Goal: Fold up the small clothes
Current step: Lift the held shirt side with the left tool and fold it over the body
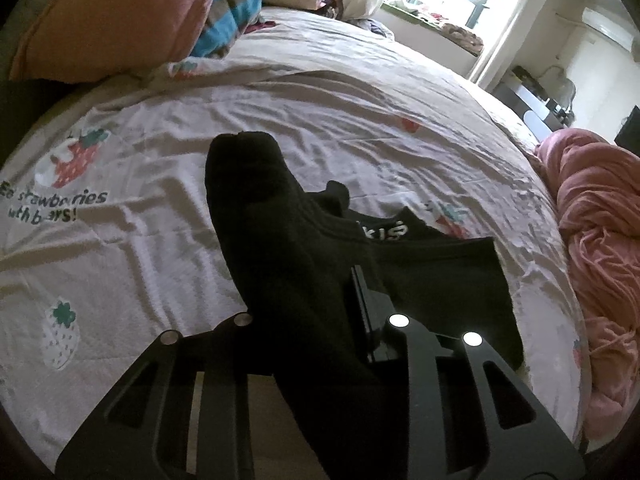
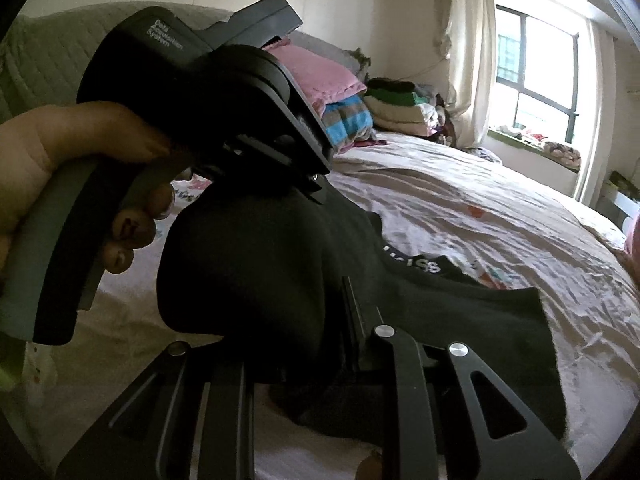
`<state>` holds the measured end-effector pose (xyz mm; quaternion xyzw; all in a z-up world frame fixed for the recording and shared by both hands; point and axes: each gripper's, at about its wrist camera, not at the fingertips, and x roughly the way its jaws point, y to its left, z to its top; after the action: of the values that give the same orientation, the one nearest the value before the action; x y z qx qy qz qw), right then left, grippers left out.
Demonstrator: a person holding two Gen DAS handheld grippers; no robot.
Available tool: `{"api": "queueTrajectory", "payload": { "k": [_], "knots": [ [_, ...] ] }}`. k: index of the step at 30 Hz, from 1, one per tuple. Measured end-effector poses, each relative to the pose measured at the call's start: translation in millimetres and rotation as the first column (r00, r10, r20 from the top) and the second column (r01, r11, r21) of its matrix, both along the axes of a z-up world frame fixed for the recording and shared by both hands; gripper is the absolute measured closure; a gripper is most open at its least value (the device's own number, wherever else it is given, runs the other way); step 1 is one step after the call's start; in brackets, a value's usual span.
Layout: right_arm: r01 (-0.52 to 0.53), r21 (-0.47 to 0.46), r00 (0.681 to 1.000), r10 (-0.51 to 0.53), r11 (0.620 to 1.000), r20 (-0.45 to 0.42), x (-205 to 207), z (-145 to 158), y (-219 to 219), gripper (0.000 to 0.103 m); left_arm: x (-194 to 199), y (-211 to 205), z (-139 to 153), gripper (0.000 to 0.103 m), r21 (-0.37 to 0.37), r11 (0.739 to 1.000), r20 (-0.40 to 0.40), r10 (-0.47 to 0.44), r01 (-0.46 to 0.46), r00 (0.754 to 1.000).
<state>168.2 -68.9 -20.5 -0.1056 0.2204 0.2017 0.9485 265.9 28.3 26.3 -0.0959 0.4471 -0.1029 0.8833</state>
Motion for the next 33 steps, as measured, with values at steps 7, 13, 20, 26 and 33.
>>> {"api": "queueTrajectory", "payload": {
  "k": [7,13,20,26,33],
  "knots": [
    [0.035,0.01,0.999,-0.036,0.999,0.027,-8,11,-17,0.084,-7,-22,16,0.083,0.018,1.0,0.026,-0.021,0.02,0.999],
    [0.067,0.03,0.997,-0.068,0.997,0.024,-9,16,-33,0.084,-11,-40,22,0.083,0.031,0.999,0.034,-0.038,0.037,0.999],
    [0.091,0.046,0.996,-0.092,0.995,0.011,-8,17,-47,0.085,-12,-55,24,0.083,0.045,0.998,0.033,-0.053,0.052,0.998],
    [0.111,0.061,0.994,-0.111,0.992,0.003,-10,18,-56,0.085,-12,-69,26,0.083,0.06,0.996,0.034,-0.07,0.068,0.997],
    [0.131,0.075,0.991,-0.13,0.989,-0.015,-9,18,-69,0.085,-11,-85,22,0.083,0.072,0.994,0.028,-0.085,0.083,0.996]
  ]
}}
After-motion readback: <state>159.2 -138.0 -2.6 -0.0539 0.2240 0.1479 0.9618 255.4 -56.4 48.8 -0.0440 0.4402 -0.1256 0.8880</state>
